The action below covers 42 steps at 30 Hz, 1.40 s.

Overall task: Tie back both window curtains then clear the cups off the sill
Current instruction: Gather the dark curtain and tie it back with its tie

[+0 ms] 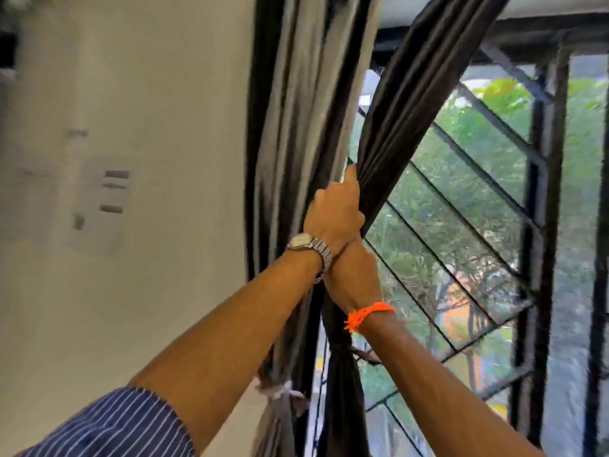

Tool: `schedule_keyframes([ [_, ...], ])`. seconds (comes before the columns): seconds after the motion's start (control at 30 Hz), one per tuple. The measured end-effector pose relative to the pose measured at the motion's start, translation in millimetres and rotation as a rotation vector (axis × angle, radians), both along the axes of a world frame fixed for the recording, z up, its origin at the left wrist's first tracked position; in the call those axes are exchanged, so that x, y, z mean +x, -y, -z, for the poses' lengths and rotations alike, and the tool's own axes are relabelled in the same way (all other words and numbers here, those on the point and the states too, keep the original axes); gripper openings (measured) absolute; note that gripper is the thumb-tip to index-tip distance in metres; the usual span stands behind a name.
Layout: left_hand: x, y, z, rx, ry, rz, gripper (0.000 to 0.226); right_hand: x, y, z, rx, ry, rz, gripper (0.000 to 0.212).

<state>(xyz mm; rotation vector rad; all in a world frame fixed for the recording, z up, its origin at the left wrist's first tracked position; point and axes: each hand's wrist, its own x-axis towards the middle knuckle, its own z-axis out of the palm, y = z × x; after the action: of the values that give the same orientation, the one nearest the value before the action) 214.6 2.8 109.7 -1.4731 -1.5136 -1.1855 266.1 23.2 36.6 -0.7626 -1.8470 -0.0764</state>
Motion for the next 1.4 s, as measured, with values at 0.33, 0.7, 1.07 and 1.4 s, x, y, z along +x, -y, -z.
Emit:
schedule_keyframes([
  [0.33, -168.2, 22.3, 12.4, 0.049, 0.041, 0.018, 0.071, -155.2, 21.5, 6.9, 0.026, 0.106, -0.046, 0.038],
  [0.7, -192.5, 35.7, 11.8, 0.062, -0.026, 0.028, 0.063, -184.4, 21.4, 8.0, 0.12, 0.123, -0.007, 0.031],
  [1.07, -143.1, 15.9, 43.9, 0.177, -0.083, 0.022, 0.054, -119.8, 13.0, 39.3, 0.044, 0.086, -0.003, 0.051],
  [1.4, -74.9, 2.0, 79.3, 0.308, -0.354, -0.281, 0.07, -26.8, -4.8, 66.0, 0.182, 0.199, 0.017, 0.064],
])
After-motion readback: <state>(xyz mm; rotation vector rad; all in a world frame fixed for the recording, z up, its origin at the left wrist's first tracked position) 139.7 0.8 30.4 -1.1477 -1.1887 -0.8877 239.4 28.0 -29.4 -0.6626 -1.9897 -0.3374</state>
